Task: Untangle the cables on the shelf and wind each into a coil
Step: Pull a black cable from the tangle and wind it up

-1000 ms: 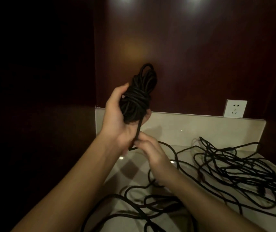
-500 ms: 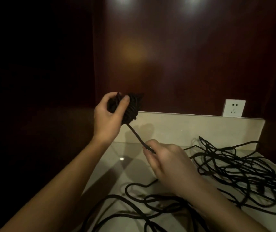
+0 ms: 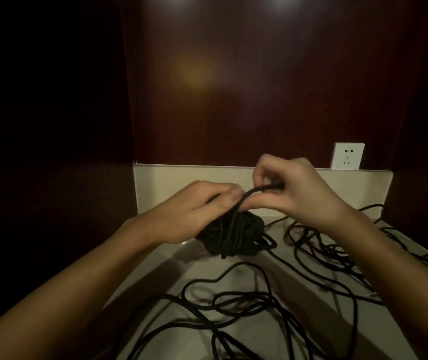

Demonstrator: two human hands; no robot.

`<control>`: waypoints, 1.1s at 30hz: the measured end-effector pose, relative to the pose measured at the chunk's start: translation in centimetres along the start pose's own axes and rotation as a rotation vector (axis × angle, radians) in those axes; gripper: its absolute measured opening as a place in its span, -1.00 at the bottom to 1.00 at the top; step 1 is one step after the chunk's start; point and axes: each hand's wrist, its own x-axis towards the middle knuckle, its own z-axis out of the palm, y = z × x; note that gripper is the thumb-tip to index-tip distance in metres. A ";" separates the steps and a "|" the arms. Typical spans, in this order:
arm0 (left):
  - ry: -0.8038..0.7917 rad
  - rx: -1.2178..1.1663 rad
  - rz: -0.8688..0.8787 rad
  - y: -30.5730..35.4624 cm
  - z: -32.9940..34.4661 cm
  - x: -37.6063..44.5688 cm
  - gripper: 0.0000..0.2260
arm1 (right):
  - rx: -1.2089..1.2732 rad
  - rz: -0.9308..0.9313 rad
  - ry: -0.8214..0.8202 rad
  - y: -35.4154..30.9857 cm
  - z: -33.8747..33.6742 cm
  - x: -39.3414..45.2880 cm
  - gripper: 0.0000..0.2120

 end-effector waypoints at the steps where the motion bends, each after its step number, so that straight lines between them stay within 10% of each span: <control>1: -0.045 -0.078 -0.005 0.7 0.4 0.0 -0.57 | 0.021 0.006 -0.017 -0.2 -0.1 0.3 -0.55; 4: -0.134 -0.240 -0.040 2.2 1.0 0.3 -0.69 | 0.051 0.044 -0.065 -0.6 0.0 1.4 -0.56; 12: 0.223 -0.635 -0.131 1.6 -0.6 -1.0 -0.50 | 0.517 0.192 0.147 1.2 3.1 -1.7 -0.94; 17: 0.473 -0.931 -0.120 1.0 -0.7 -0.4 -0.83 | 0.581 0.383 0.227 0.8 6.0 -3.7 -0.82; 26: 0.576 -1.241 -0.180 0.2 0.2 1.1 -0.66 | 0.475 0.485 0.114 -0.6 7.9 -4.3 -0.75; 33: 0.725 -0.747 -0.197 -1.5 -0.2 2.2 -0.65 | 0.290 0.505 -0.005 -0.3 7.0 -5.4 -0.76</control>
